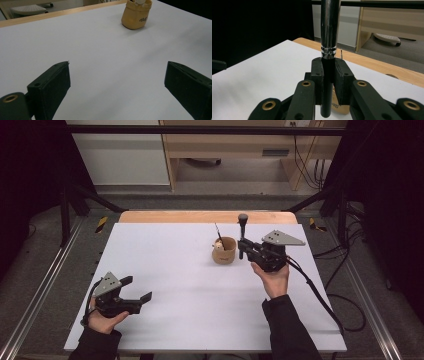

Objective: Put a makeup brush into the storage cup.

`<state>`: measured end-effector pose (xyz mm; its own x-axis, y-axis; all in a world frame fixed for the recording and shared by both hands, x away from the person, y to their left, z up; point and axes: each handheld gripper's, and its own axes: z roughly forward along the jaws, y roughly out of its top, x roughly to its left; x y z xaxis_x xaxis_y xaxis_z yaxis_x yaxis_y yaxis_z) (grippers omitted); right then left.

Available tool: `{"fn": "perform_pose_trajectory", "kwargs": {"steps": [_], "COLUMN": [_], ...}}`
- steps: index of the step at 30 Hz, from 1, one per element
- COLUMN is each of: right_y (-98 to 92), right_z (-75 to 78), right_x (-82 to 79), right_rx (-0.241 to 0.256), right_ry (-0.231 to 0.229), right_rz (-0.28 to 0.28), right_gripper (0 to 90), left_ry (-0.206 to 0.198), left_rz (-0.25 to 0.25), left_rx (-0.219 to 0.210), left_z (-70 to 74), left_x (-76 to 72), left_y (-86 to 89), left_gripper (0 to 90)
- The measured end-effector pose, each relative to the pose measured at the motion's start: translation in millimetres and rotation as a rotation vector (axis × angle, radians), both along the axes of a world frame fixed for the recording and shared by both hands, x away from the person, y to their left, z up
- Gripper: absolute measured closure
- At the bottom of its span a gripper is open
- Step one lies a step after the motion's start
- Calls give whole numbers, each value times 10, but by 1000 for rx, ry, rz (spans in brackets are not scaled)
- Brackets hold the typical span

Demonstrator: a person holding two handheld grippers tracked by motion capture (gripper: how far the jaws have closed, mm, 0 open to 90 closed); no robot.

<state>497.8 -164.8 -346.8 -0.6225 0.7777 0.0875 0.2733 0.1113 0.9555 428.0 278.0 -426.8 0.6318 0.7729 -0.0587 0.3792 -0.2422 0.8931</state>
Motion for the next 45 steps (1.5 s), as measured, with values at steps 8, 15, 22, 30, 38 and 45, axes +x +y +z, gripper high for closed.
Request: {"fn": "perform_pose_trajectory", "kwargs": {"steps": [8, 15, 22, 30, 38, 45], "right_y": [25, 46, 64, 94, 132, 140], "right_z": [-4, -15, -43, -92, -142, -182], "right_x": [112, 211, 310, 410, 525, 613], "right_rx": [18, 29, 47, 50, 49, 55], "right_ry": [13, 21, 31, 36, 39, 42], "right_rz": [-35, -62, -83, -101, -118, -138], "right_gripper": [793, 793, 793, 793, 793, 793], "left_ry": [-1, 1, 2, 1, -1, -3], "left_rz": [-5, -3, -6, -10, -13, -16], "left_rx": [1, 0, 2, 2, -2, -3], "left_z": [0, -4, -9, -11, -7, -2], "left_x": [4, 8, 14, 14, 11, 8], "left_y": [-13, -13, -19, -30, -36, -38], "left_gripper": [61, 62, 62, 61, 62, 62]}}
